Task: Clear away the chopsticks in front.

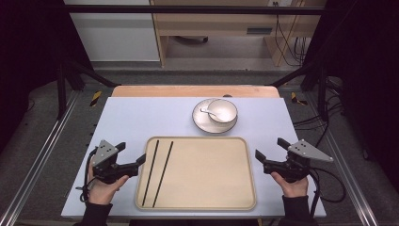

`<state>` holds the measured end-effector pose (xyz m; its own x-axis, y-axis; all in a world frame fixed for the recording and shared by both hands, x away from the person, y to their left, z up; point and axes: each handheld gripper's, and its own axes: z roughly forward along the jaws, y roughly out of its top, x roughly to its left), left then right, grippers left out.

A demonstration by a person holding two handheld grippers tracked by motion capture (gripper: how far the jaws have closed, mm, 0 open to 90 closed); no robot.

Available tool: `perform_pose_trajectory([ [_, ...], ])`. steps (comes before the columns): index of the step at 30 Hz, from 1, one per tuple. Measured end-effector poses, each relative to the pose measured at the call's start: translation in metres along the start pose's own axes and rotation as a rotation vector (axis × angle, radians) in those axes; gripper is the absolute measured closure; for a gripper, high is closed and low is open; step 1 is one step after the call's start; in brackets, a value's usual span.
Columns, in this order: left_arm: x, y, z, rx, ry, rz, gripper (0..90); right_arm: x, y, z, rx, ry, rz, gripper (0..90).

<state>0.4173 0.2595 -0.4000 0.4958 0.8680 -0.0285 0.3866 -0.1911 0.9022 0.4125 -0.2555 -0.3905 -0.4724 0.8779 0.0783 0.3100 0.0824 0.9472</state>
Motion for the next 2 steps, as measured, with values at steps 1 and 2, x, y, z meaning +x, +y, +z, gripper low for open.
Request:
perform_pose_trajectory([
  [1, 0.0037, -0.0019, -0.0021, -0.006, 0.015, -0.004, 10.8, -0.0001, -0.0004, 0.0007, 0.000, 0.001, 0.000, 6.7],
  [2, 0.0078, -0.0045, -0.0048, -0.012, 0.025, -0.011, 11.1, 0.0006, -0.0005, 0.0009, 0.005, 0.002, 0.003, 6.7],
])
